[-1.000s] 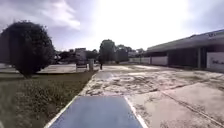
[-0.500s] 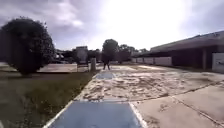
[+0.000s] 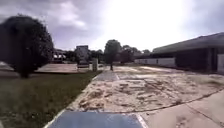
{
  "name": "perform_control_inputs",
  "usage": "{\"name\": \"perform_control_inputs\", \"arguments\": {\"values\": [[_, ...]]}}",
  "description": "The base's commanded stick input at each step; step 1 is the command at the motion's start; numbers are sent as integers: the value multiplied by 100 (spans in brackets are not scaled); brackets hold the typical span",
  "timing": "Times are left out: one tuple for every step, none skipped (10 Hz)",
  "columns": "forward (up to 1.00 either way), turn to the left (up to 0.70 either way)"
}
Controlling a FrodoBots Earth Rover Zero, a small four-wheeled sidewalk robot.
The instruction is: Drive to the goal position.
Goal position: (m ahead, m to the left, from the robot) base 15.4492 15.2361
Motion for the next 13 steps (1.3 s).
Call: {"name": "perform_control_inputs", "arguments": {"values": [[70, 0], [70, 0], [70, 0], [70, 0], [70, 0], [70, 0], [70, 0], [70, 0], [70, 0], [70, 0], [70, 0], [70, 0], [70, 0]]}}
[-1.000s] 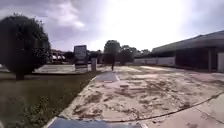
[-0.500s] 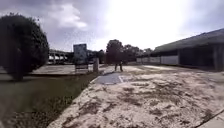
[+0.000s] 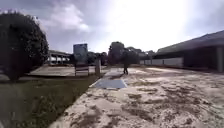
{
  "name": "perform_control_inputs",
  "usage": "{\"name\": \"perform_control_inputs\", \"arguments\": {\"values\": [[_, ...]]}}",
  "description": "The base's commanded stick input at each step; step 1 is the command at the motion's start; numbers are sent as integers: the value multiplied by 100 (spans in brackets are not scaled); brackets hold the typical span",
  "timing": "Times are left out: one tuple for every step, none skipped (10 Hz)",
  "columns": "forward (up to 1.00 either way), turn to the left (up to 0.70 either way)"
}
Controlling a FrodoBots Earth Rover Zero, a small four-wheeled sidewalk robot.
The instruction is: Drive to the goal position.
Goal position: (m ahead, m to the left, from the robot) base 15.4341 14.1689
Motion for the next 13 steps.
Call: {"name": "perform_control_inputs", "arguments": {"values": [[70, 0], [70, 0], [70, 0], [70, 0], [70, 0], [70, 0], [70, 0], [70, 0], [70, 0], [70, 0], [70, 0], [70, 0], [70, 0]]}}
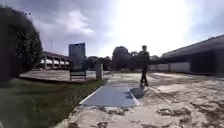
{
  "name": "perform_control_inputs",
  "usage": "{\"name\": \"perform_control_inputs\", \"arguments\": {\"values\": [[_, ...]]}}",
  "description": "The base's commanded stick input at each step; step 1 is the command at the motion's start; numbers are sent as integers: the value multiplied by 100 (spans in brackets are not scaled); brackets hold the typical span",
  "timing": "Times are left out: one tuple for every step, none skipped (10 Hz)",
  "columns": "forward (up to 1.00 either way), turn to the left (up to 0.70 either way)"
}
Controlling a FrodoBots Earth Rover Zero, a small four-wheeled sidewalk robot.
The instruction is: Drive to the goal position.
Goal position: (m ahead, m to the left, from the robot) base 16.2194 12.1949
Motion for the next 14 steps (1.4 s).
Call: {"name": "perform_control_inputs", "arguments": {"values": [[70, 0], [70, 0], [70, 0], [70, 0], [70, 0], [70, 0], [70, 0], [70, 0], [70, 0], [70, 0], [70, 0], [70, 0], [70, 0], [70, 0]]}}
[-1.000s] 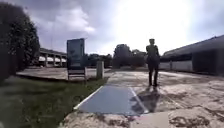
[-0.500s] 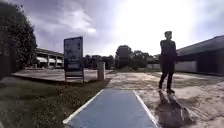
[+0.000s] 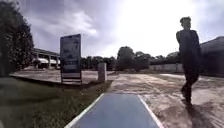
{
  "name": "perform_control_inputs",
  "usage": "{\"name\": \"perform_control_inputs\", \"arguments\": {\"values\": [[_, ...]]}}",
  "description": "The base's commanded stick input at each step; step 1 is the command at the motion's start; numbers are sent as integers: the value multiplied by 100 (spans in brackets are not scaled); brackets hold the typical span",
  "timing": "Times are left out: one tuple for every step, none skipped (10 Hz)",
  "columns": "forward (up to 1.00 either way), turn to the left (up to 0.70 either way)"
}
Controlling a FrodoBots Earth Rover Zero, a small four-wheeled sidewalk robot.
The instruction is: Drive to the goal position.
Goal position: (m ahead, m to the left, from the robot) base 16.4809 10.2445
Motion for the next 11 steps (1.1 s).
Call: {"name": "perform_control_inputs", "arguments": {"values": [[70, 0], [70, 0], [70, 0], [70, 0], [70, 0], [70, 0], [70, 0], [70, 0], [70, 0], [70, 0], [70, 0]]}}
